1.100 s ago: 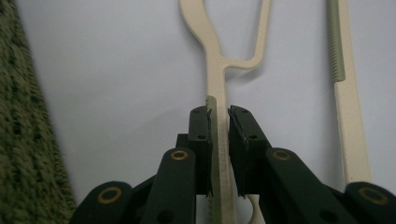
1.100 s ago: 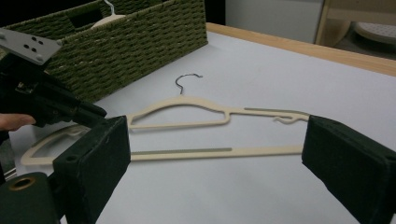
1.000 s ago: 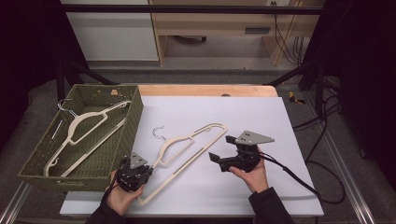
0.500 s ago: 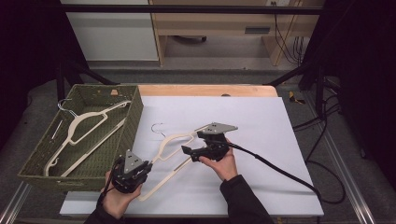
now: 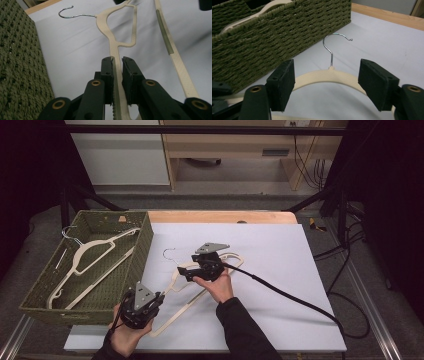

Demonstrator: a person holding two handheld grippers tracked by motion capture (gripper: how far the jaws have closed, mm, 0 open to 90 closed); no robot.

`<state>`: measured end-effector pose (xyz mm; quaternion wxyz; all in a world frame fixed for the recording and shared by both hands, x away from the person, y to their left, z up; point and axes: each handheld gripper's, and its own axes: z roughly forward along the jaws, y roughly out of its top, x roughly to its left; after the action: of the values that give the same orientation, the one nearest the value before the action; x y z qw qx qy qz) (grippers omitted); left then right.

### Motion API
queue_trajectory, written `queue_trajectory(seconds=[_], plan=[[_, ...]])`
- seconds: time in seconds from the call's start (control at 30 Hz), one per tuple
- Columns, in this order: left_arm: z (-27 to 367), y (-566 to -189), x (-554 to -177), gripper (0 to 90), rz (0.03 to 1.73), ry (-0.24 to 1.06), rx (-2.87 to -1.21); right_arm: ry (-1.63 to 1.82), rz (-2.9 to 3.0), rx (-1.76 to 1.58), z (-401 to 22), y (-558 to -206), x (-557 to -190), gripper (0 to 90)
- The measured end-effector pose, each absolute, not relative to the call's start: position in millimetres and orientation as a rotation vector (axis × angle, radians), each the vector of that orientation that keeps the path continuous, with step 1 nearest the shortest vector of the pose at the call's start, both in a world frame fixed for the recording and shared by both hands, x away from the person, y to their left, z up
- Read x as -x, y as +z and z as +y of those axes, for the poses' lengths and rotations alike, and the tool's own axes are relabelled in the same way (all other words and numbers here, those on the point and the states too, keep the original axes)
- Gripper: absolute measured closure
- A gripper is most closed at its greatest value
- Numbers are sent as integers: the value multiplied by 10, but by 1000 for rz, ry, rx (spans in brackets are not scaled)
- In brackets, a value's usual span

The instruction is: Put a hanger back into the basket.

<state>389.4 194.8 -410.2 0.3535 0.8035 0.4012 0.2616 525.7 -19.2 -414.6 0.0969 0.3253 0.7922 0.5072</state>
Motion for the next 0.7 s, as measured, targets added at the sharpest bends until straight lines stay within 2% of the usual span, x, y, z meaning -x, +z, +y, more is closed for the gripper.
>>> queue_trajectory(seconds=[0.27,0.6,0.7], plan=[[1950,-4097,-3890,794,1032,686,-2079,1443,2363,-986,-44,-4242,-5483,418],[1939,-4089,-3869,793,1019,702,-2077,1412,2413,-989,108,-4275,-5577,554],[1925,-4090,-3857,793,1011,709,-2083,1405,2421,-1023,130,-4318,-5626,623]])
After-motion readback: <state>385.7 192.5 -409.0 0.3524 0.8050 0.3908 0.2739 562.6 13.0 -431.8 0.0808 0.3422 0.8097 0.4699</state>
